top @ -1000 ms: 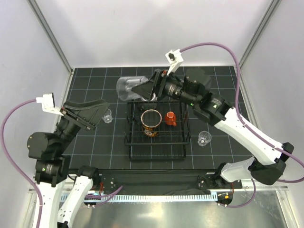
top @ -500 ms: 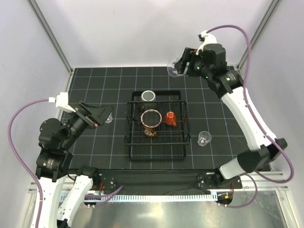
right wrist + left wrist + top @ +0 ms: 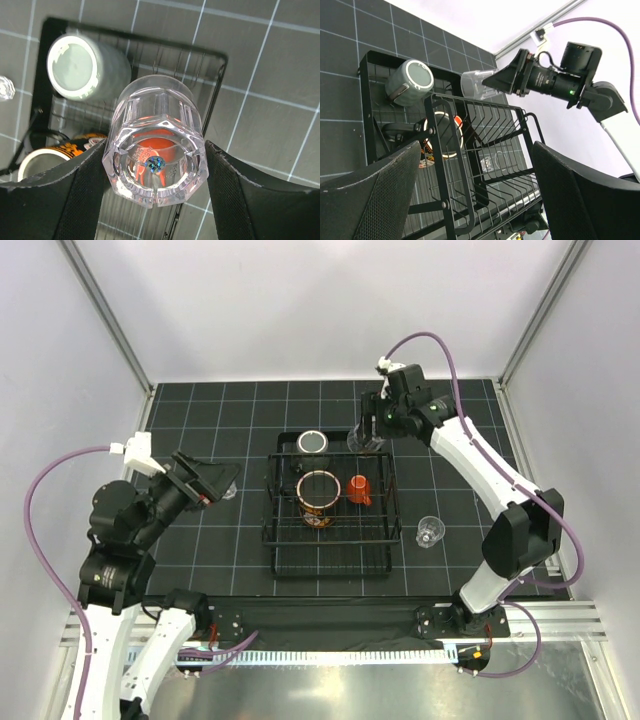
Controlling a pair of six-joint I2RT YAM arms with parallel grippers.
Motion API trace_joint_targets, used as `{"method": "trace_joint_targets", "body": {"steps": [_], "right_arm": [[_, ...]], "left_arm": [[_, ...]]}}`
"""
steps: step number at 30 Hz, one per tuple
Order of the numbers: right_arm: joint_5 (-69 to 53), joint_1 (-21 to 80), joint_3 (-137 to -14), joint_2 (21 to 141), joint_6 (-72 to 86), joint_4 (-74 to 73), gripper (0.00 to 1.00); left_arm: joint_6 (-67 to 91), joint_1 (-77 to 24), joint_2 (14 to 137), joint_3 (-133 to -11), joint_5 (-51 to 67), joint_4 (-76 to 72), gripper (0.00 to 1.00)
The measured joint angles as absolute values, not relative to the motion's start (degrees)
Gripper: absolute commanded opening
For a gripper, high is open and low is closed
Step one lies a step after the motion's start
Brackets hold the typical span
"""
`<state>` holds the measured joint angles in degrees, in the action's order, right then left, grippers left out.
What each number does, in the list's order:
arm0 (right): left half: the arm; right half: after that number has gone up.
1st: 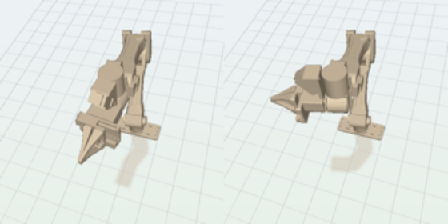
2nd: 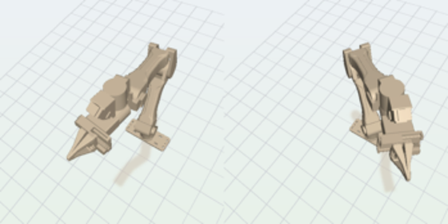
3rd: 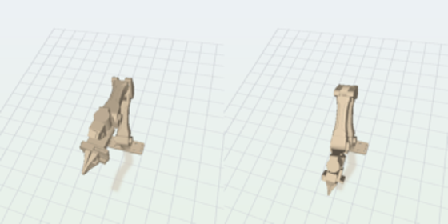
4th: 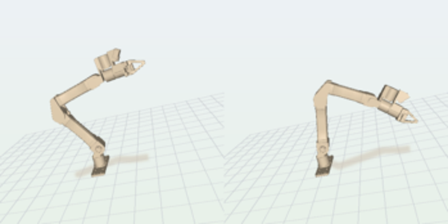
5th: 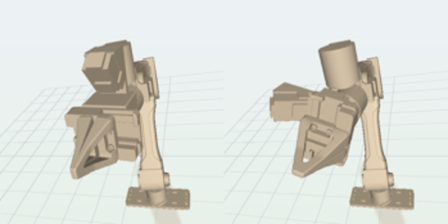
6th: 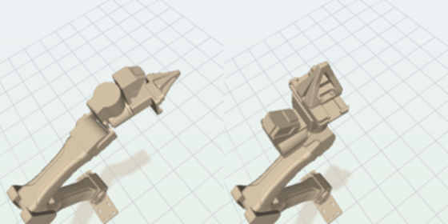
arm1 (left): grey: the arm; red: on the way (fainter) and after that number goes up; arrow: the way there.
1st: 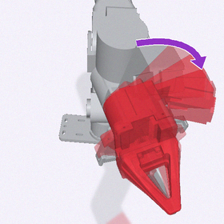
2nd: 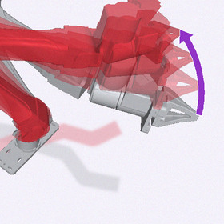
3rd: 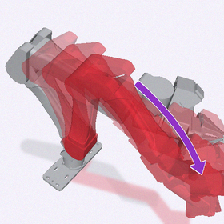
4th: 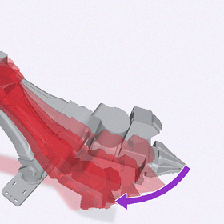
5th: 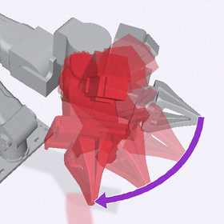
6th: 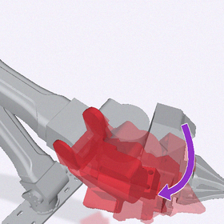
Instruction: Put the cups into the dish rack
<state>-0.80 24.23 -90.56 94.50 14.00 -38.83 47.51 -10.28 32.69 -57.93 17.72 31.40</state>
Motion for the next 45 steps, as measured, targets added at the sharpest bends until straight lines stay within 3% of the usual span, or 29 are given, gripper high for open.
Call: {"method": "trace_joint_targets", "body": {"steps": [45], "right_arm": [[4.9,30.7,-82.2,99.1,13.4,-34.4,0.04]], "left_arm": [[49.6,-10.3,31.2,-55.4,17.3,31.4,0.91]]}}
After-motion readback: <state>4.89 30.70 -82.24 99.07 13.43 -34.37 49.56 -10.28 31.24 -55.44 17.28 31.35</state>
